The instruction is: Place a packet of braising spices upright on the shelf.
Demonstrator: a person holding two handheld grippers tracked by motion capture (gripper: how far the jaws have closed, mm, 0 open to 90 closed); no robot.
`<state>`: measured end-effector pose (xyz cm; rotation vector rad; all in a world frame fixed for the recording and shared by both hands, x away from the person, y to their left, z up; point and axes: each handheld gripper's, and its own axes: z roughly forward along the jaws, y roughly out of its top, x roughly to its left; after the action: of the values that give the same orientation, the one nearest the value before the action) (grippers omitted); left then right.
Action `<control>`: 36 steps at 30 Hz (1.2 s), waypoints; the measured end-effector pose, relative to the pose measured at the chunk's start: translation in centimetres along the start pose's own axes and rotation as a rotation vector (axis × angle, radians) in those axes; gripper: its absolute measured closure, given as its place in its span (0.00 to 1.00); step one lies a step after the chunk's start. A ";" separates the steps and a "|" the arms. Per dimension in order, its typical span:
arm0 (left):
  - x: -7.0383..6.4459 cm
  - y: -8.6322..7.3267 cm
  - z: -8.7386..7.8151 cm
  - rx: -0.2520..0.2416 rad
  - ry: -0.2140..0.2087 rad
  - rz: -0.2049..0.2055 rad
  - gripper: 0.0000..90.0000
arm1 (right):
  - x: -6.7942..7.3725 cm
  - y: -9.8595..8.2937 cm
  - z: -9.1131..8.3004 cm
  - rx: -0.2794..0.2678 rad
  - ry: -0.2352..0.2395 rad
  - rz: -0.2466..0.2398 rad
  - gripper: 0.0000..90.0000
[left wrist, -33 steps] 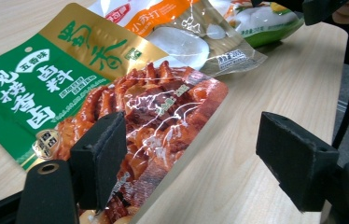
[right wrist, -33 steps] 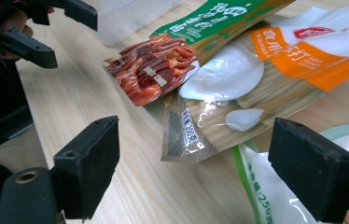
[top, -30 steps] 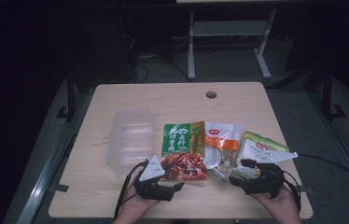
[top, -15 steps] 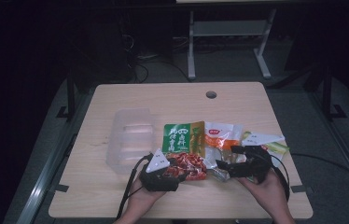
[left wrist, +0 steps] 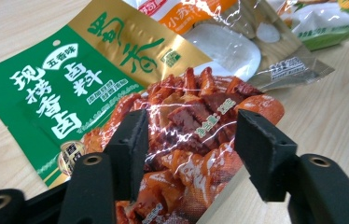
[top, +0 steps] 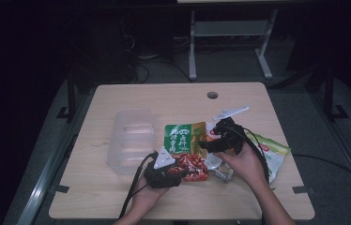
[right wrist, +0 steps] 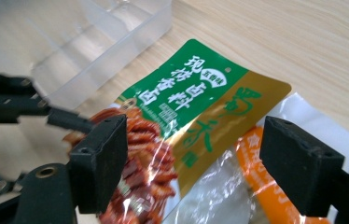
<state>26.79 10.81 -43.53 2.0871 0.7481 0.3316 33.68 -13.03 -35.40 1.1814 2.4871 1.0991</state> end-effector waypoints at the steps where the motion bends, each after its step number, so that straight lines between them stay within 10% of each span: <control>1: 0.1 0.0 0.0 0.014 -0.002 0.004 0.51 | -0.2 0.3 0.4 0.009 -0.008 0.003 0.26; 20: -0.5 -0.5 1.1 0.105 0.034 0.031 0.85 | -3.5 3.2 7.2 0.204 -0.052 0.112 0.30; 36: -0.6 -1.0 2.1 0.170 0.043 0.065 0.86 | -5.1 2.5 9.9 0.285 -0.060 0.208 0.38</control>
<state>26.93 9.56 -45.55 2.2745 0.7578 0.3601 42.98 -10.27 -41.47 1.5552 2.5823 0.7520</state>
